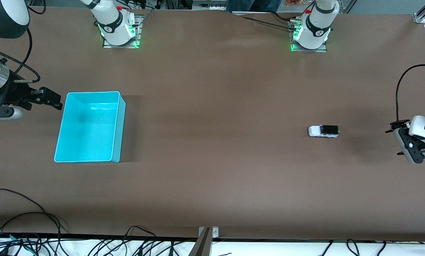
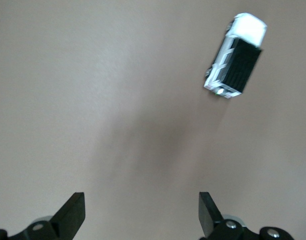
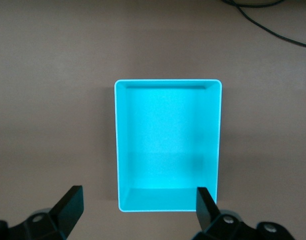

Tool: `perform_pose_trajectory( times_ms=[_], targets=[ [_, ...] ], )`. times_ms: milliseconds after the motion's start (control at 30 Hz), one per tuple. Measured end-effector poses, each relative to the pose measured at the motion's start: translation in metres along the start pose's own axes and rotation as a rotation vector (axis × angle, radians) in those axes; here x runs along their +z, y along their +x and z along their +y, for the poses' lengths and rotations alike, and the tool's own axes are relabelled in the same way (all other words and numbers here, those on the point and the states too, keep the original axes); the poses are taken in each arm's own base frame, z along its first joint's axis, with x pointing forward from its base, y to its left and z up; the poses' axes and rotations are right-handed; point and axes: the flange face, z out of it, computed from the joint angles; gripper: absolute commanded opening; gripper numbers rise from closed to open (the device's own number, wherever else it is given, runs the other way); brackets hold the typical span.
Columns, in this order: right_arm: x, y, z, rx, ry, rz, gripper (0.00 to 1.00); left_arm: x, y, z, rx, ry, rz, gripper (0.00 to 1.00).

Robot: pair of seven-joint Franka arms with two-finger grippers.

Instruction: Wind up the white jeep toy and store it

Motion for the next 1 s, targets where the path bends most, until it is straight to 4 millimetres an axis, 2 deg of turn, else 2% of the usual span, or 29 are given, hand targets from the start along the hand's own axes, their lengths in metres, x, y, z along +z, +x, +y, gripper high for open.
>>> perform_pose_trajectory(
  times_ms=[200, 534, 801, 1001],
  targets=[
    [0.000, 0.000, 0.006, 0.010, -0.001, -0.002, 1.00, -0.017, 0.039, 0.006, -0.166, 0.001, 0.065, 1.00],
    [0.002, -0.002, 0.008, 0.013, -0.001, -0.021, 1.00, -0.042, 0.095, 0.024, -0.398, -0.009, 0.066, 1.00],
    [0.002, -0.002, 0.008, 0.008, -0.001, -0.022, 1.00, -0.062, 0.136, 0.052, -0.615, -0.072, 0.006, 1.00],
    [0.002, -0.002, 0.008, 0.008, -0.001, -0.024, 1.00, -0.078, 0.166, 0.081, -0.743, -0.095, -0.030, 1.00]
  ],
)
